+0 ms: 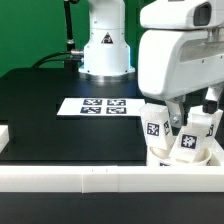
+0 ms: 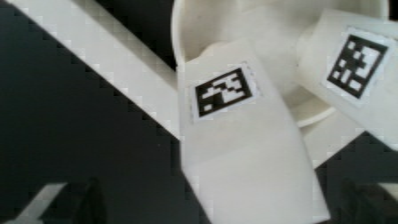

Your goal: Assemble stool

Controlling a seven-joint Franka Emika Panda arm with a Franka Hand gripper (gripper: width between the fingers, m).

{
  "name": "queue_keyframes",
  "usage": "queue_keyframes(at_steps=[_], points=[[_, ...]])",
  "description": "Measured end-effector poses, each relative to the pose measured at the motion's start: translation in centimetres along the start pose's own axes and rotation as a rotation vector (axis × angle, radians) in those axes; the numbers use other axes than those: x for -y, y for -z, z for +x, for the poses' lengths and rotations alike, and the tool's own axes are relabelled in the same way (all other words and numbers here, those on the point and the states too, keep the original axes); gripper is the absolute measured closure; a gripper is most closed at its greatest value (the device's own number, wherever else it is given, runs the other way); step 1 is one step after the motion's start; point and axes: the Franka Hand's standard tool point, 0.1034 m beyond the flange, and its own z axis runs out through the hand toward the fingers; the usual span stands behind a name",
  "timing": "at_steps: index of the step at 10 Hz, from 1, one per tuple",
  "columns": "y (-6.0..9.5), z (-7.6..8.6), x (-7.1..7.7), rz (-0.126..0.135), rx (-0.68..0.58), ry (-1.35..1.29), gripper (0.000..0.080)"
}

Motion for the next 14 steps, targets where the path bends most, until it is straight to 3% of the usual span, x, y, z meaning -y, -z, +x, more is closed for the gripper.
queue_keyframes(at_steps=[3, 8, 9, 10, 11, 14], points=[[-0.1, 0.0, 0.1, -0.023, 0.023, 0.285, 0.0150], [-0.5, -0.1, 0.3, -0.021, 0.031, 0.295, 0.0152], [-0.8, -0.2, 0.4, -0.018, 0.034, 0.295, 0.0290], [-1.1, -0.3, 0.4, -0.015, 0.037, 0.293, 0.0290], [-1.2, -0.3, 0.4, -0.016, 0.037, 0.292, 0.0462], [-1.2, -0.3, 0.4, -0.018, 0.035, 0.278, 0.0462]])
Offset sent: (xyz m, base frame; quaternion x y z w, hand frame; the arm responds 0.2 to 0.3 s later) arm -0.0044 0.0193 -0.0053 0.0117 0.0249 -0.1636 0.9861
